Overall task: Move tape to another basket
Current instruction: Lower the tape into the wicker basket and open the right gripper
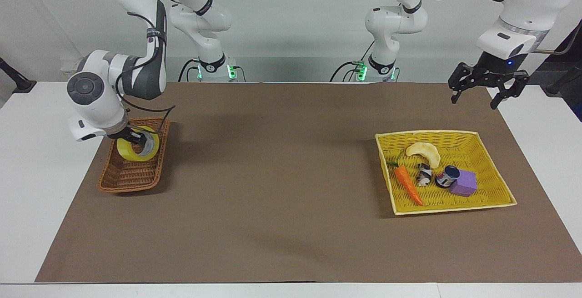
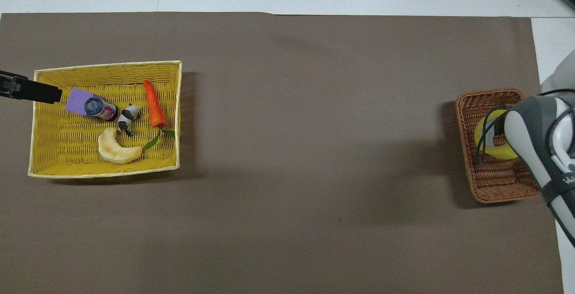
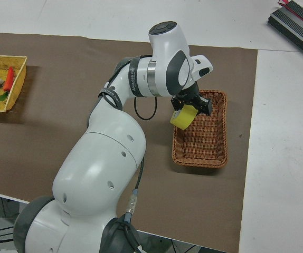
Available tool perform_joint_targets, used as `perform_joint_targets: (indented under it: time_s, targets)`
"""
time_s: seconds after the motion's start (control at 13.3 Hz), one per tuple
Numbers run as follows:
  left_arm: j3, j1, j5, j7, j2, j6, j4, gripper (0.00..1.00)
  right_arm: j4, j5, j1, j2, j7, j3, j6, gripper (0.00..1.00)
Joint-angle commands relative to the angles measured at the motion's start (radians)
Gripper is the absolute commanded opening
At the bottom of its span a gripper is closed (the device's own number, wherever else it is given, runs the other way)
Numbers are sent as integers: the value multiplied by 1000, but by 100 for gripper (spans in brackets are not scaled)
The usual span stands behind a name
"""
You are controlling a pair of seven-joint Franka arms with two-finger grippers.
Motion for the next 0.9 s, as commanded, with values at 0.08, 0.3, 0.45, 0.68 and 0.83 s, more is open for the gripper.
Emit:
perform_joint_targets:
  time_s: [0.08,0.3,0.45,0.68,0.83]
  targets:
    - [-11,36,3,7,-36,-58,-31,100,-150,-20,-71,-42,-83,14,122,74]
    - [-10,34,-1,1,-36,-99,-16,100,-151,-23,-70,-44,-114,14,121,100]
    - [-7,36,-40,-5,-34,-142,-1,100,-128,-26,-56,-38,-110,16,118,100]
    - [1,36,-37,-7,-37,-162,13,100,-88,-26,-50,-48,-118,27,115,100]
    - [13,36,-35,1,-53,-154,10,100,-27,-8,-44,-48,-109,43,115,100]
